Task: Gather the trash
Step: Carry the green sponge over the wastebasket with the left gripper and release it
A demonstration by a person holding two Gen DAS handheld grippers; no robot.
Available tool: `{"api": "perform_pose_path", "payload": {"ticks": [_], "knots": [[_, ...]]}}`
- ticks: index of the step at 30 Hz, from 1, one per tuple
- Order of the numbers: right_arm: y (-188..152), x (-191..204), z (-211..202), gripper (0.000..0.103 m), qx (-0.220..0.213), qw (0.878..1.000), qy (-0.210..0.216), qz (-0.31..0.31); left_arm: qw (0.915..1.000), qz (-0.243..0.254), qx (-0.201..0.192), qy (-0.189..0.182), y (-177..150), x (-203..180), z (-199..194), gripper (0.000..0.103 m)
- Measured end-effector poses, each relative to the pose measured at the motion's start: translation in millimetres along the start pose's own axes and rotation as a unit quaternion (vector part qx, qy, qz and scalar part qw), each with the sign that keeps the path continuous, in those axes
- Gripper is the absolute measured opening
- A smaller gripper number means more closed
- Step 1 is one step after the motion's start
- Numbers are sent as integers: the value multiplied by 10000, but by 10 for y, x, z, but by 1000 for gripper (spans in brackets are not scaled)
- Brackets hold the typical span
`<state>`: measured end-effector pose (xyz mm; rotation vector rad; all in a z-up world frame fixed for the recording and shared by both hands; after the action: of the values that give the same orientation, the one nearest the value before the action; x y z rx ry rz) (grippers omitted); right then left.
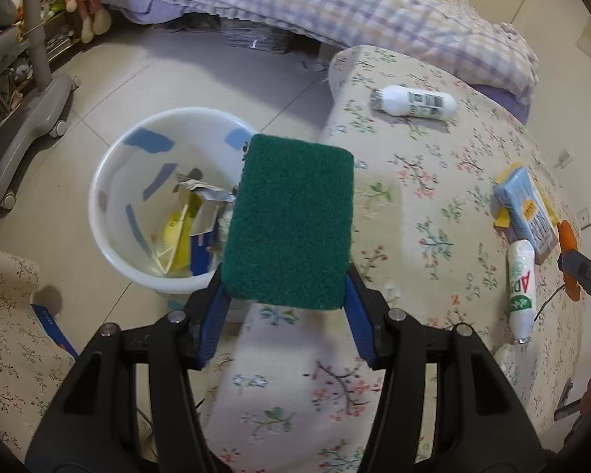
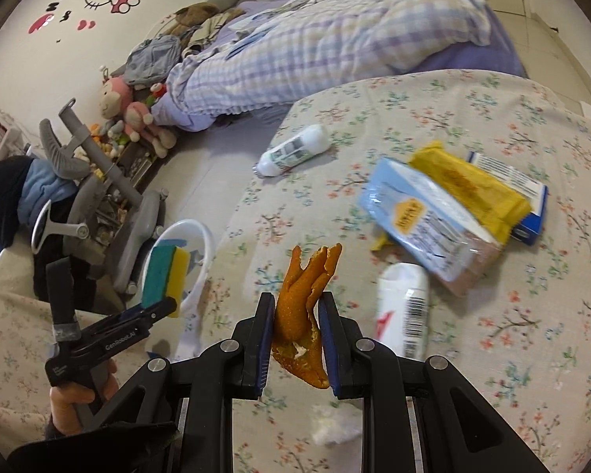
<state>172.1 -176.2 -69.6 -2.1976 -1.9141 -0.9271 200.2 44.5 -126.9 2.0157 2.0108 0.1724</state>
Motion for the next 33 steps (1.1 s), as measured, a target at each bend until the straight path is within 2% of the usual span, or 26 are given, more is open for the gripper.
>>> {"api": "perform_pose_path", "payload": {"ticks": [8, 23, 26, 28, 30, 33], "knots": [[57, 349, 320, 24, 183, 9995, 154, -199, 9993, -325, 38, 172, 55, 379, 87, 57], [126, 648, 692, 23, 367, 9985, 158, -386, 9976, -625, 121, 268, 192, 820, 304, 57], [104, 663, 765, 23, 426, 9983, 79, -395, 9978, -559, 7, 346, 245, 856, 273, 64], [92, 667, 795, 23, 446, 9982, 37, -395, 9974, -559, -85, 455, 267, 891, 228, 84], [80, 677, 813, 24, 456, 9981, -8, -410, 9968, -548, -238, 539, 278, 915, 158, 86], [77, 707, 808, 23, 436, 9980, -44, -447, 9960, -505, -153, 724, 224, 953, 149, 88]]}}
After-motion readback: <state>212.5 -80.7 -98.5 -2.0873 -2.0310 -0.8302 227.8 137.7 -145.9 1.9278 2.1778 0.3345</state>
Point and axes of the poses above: each gripper's, at about its wrist camera, not at the fingertips, and z roughly the way its jaws point, x to its left, y to its top, the point moved 10 cm from there along z, roughly the way its jaws point, and after that the axes turned 8 degrees about x, right-handed, at the moved point
